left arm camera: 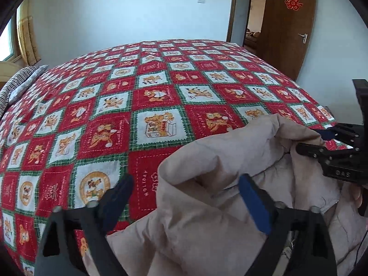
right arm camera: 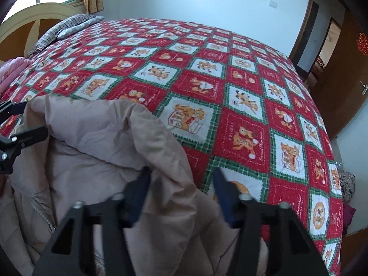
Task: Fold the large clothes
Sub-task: 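Grasp the jacket hem with the left gripper while the right gripper grasps it too, then lift the hem with both grippers and fold it over toward the collar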
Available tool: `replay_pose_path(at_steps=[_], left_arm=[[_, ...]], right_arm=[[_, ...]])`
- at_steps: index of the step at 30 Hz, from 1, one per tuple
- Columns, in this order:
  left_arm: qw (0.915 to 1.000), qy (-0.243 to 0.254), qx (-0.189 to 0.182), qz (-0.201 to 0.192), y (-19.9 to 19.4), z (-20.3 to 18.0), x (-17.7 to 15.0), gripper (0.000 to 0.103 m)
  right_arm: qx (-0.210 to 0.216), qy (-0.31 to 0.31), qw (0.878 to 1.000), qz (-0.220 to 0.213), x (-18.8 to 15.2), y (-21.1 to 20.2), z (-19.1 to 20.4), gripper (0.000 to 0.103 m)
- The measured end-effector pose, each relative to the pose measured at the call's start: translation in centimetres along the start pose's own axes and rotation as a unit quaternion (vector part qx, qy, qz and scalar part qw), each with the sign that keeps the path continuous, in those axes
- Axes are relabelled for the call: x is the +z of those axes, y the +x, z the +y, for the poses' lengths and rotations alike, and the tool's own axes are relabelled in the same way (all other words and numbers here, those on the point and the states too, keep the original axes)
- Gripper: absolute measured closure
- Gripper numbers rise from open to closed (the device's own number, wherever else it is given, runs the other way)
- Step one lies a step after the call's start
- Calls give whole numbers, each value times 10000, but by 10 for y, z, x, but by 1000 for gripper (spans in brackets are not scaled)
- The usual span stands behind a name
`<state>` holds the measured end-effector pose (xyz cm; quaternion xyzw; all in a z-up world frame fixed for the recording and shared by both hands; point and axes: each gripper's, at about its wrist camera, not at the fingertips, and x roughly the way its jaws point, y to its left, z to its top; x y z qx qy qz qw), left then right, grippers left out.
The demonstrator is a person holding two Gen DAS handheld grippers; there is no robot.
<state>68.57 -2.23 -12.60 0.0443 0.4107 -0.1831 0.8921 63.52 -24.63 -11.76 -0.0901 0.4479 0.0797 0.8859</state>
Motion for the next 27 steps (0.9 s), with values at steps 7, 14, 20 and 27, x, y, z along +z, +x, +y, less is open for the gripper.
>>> replay_pose_path(at_steps=[7, 14, 20, 27], left_arm=[[9992, 296, -243, 62, -28, -2, -8, 96], [9972, 676, -224, 231, -39, -4, -52, 99], [9975, 475, -364, 372, -27, 5, -70, 99], [9975, 424, -420, 364, -24, 6, -73, 99]], right_arm=[[-98, -212, 9989, -404, -22, -36, -2, 98], [-162, -407, 9989, -174, -61, -32, -4, 100], [-291, -720, 9970, 41, -79, -25, 3, 100], [-125, -929, 9954, 196, -75, -49, 0, 74]])
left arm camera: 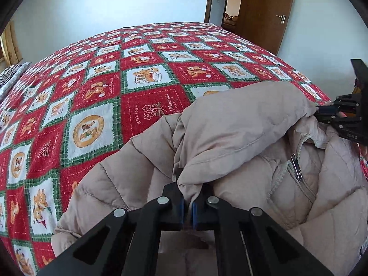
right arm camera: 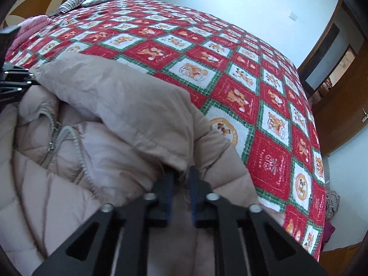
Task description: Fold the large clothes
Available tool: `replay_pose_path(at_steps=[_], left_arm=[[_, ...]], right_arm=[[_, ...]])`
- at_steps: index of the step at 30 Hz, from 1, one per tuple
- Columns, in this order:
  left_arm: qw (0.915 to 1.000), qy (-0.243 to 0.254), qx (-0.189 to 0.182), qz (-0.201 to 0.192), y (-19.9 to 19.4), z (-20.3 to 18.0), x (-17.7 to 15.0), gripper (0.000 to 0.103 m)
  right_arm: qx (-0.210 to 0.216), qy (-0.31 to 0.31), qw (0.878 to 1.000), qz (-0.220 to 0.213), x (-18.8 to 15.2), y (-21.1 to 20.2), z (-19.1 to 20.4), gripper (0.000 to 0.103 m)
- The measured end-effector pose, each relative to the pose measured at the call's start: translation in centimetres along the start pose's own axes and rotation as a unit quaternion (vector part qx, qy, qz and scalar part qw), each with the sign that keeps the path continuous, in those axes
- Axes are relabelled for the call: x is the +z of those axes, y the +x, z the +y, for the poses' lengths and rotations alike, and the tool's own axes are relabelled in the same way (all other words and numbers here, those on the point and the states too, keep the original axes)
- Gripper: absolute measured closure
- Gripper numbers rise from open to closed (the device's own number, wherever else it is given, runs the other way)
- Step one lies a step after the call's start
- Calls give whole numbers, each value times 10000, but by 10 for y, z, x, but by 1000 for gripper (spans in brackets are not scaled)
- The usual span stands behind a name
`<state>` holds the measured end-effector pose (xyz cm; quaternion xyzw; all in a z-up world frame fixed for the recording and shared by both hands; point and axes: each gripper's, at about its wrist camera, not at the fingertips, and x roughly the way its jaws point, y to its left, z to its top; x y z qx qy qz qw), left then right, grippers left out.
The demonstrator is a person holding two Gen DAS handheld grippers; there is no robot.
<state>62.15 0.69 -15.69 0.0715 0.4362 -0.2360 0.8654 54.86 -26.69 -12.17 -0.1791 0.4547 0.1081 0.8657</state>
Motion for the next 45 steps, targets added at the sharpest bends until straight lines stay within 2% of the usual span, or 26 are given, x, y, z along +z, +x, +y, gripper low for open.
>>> replay_pose_path(at_steps=[1, 2, 3, 7, 9, 11, 14, 15, 16, 17, 19, 21, 22, 23, 24, 25, 27, 31, 36, 39, 41, 45], left_arm=[[10000, 15, 3, -5, 0, 0, 0, 99], [10000, 32, 17, -6, 0, 0, 0, 99], [10000, 58, 31, -12, 0, -1, 0, 99], [9998, 152, 103, -21, 1, -4, -1, 99], [9997, 205, 153, -29, 2, -6, -1, 99], [9994, 274, 220, -44, 3, -8, -2, 99], [9986, 333, 376, -149, 0, -10, -4, 98], [9979, 380, 481, -209, -2, -12, -4, 98], [9969, 431, 603, -256, -5, -15, -5, 98], [9953, 500, 762, -322, -10, -19, -4, 97], [9908, 639, 1028, -612, -24, -28, -4, 96], [9886, 604, 975, -970, -43, -36, -1, 85], [9883, 512, 931, -1094, -50, -36, 2, 61], [9866, 367, 941, -1280, -59, -38, 5, 29], [9837, 220, 911, -1533, -69, -39, 7, 17], [9801, 85, 792, -1818, -80, -39, 9, 12], [9770, -42, 485, -2076, -93, -41, 16, 12], [9801, -71, 857, -1790, -71, -52, 44, 11], [9867, -213, 1070, -1201, -9, -60, 64, 11], [9873, -359, 1456, -525, 25, -58, 56, 11], [9891, -548, 1337, -284, 37, -50, 47, 11], [9898, -889, 1099, -175, 46, -37, 36, 6]], right_arm=[[35, -16, 9999, -117, -1, -9, 0, 51], [100, -10, 9995, -297, 0, -21, -1, 33], [188, 41, 9985, -513, 1, -34, -2, 31], [765, 711, 9896, -993, 23, -61, -7, 32], [714, 1025, 9862, -1090, 40, -55, -4, 36], [700, 1283, 9827, -1137, 56, -36, 1, 36], [968, 1507, 9797, -904, 67, 6, 7, 37], [863, 1502, 9825, -692, 67, 20, 11, 38], [724, 1468, 9850, -537, 65, 29, 15, 49], [644, 1466, 9862, -433, 61, 35, 18, 52], [670, 1501, 9854, -447, 50, 38, 23, 52], [593, 1453, 9863, -499, 42, 37, 25, 52], [581, 1464, 9862, -515, 39, 38, 24, 52], [582, 1481, 9859, -510, 38, 40, 24, 52], [588, 1495, 9856, -518, 36, 41, 24, 52], [601, 1530, 9849, -551, 35, 41, 23, 52], [611, 1578, 9837, -615, 31, 42, 23, 52], [536, 1593, 9833, -698, 29, 47, 28, 52], [516, 1673, 9813, -806, 25, 48, 28, 52], [603, 1781, 9782, -882, 21, 47, 25, 52], [663, 1837, 9764, -923, 21, 47, 23, 52], [721, 1877, 9754, -903, 21, 48, 23, 52]])
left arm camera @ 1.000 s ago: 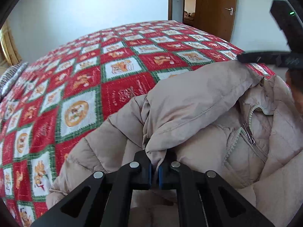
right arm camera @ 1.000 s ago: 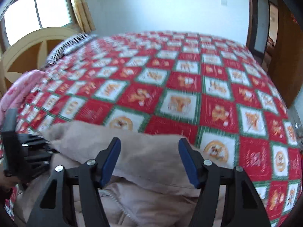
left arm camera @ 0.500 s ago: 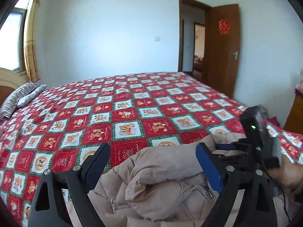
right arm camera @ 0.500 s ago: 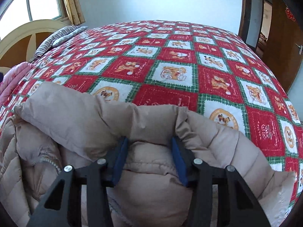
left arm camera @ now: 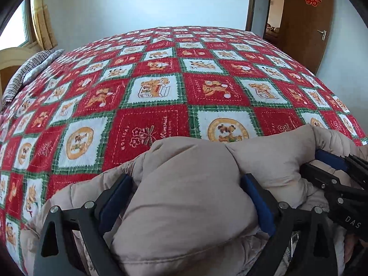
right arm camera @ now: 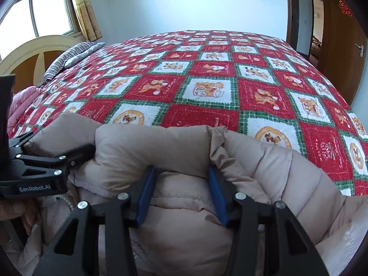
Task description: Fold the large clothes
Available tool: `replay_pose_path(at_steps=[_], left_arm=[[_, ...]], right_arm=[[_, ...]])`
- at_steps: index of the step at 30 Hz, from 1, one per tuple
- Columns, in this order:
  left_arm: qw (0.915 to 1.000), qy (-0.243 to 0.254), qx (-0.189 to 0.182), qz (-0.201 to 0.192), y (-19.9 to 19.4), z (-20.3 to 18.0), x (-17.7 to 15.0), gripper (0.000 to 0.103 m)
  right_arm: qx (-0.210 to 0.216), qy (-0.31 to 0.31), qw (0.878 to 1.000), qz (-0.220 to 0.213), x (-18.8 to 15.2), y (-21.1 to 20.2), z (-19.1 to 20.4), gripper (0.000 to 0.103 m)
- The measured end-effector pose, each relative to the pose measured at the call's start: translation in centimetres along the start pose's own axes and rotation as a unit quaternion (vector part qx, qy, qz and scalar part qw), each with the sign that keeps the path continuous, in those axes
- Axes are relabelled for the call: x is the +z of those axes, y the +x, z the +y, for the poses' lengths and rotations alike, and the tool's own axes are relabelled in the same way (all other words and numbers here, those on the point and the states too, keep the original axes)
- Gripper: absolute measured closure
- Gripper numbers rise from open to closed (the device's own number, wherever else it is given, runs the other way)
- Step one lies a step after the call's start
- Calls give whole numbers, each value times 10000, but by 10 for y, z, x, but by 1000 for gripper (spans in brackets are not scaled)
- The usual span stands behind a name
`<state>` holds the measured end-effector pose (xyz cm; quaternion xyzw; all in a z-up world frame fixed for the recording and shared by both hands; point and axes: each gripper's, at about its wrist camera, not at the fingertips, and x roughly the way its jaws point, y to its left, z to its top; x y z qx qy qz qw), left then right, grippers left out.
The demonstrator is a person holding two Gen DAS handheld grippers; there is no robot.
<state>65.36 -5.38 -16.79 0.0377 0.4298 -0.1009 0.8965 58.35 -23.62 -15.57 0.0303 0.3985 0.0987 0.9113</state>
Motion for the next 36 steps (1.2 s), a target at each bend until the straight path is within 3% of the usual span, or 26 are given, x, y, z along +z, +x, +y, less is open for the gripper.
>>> replay_pose_path(at_steps=[11, 36], left_arm=[[9996, 25, 210, 174, 15, -2, -1, 1], [9992, 111, 333, 191, 20, -6, 0, 1]], right_arm=[[-381, -282, 9987, 176, -1, 7, 11, 52], [-512, -350, 9978, 231, -1, 12, 14, 51]])
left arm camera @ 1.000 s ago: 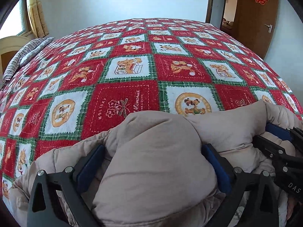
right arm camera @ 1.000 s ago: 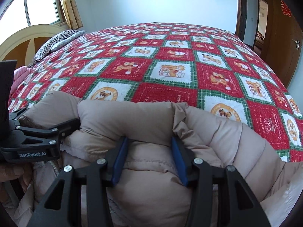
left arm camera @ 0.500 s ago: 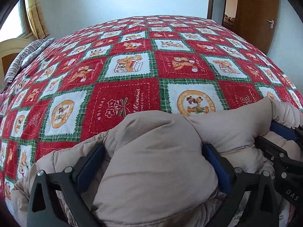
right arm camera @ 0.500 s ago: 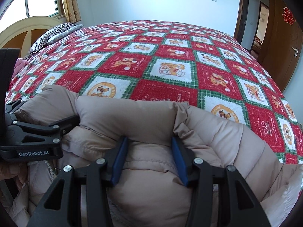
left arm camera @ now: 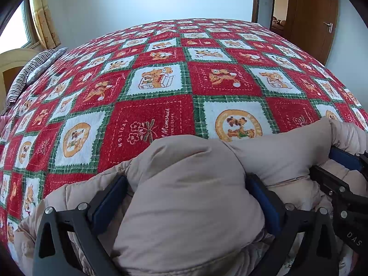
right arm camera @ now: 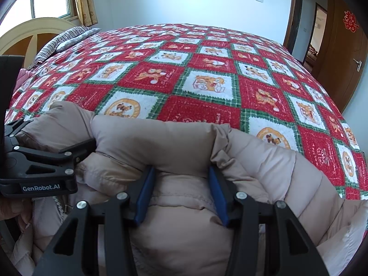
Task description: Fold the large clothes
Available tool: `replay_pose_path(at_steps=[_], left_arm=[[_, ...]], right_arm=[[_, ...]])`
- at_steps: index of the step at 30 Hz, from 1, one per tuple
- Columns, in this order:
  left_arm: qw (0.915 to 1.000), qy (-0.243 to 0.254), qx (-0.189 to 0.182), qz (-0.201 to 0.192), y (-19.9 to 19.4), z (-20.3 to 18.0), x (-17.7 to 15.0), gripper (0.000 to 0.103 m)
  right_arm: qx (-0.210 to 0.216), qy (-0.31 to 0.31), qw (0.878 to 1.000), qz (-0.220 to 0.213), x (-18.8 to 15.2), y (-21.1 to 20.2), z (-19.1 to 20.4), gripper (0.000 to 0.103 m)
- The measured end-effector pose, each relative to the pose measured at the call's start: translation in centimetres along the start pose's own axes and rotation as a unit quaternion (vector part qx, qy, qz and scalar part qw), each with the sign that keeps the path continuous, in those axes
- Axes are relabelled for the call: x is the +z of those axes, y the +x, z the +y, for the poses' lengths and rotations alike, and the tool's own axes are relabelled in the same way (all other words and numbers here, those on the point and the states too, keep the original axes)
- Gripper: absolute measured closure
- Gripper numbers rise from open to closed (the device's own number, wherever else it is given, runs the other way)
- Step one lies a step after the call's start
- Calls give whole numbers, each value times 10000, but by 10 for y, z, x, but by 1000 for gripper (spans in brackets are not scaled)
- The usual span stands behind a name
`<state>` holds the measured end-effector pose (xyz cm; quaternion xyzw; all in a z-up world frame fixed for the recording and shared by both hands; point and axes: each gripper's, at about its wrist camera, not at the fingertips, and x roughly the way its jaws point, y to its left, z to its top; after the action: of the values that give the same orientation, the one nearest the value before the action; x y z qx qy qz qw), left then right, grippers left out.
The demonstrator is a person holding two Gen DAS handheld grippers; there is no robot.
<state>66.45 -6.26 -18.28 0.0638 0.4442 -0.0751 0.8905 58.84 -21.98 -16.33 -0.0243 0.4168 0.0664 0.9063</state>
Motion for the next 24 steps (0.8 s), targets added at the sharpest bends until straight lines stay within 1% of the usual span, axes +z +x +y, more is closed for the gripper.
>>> replay_pose_path(at_steps=[20, 22, 24], left_arm=[[10000, 47, 55, -12, 0, -1, 0, 1], [9999, 89, 53, 64, 0, -1, 4, 0], [9997, 151, 39, 184, -7, 0, 10, 1]], right_arm=[[13, 4, 10000, 22, 0, 2, 0, 51], [34, -2, 10000, 52, 1, 2, 0, 50], [102, -117, 9998, 151, 5, -1, 0, 47]])
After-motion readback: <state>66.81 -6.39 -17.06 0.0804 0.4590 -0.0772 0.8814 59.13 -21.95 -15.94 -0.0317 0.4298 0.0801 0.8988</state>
